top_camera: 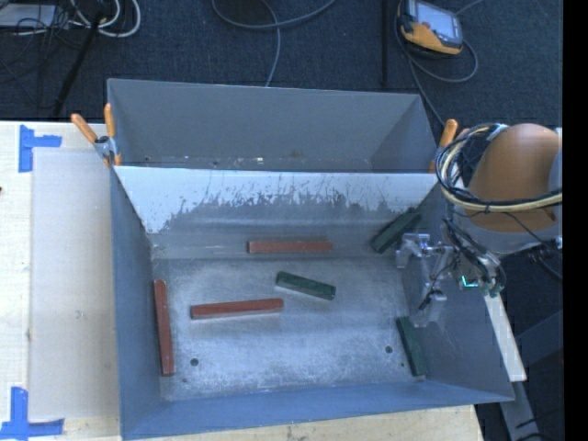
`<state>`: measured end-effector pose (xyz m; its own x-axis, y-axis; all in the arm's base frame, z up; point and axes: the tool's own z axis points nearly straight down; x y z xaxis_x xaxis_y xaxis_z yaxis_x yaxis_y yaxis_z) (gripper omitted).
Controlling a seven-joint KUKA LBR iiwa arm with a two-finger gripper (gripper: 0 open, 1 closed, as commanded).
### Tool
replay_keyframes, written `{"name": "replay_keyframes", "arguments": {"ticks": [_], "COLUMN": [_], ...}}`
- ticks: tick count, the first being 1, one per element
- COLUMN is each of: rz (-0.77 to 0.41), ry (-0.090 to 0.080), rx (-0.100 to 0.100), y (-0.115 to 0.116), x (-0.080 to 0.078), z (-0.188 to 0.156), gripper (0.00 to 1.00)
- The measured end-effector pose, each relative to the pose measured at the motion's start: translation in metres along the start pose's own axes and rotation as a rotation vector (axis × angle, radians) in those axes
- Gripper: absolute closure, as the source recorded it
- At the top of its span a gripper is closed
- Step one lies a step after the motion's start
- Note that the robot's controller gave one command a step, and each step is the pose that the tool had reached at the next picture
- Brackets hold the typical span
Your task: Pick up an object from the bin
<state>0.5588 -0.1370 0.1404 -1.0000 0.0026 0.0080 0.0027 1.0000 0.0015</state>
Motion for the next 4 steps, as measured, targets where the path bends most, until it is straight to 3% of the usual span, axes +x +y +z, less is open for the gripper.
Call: {"name": "replay_keyframes", "arguments": {"ticks": [1,2,3,4], "rz": [-0.203,-0.339,-0.34,-0.342], "ry": [-0.004,-0.01,-0.009,-0.007], "rx": [-0.002,0.002,0.003,0.002], "y": [0.07,0.123,0.123,0.122], "x": [-0.016,-0.06,-0.06,-0.059], "z": [0.057,0.07,0.07,0.071], "gripper": [0.0,0.0,1.0,0.0]}}
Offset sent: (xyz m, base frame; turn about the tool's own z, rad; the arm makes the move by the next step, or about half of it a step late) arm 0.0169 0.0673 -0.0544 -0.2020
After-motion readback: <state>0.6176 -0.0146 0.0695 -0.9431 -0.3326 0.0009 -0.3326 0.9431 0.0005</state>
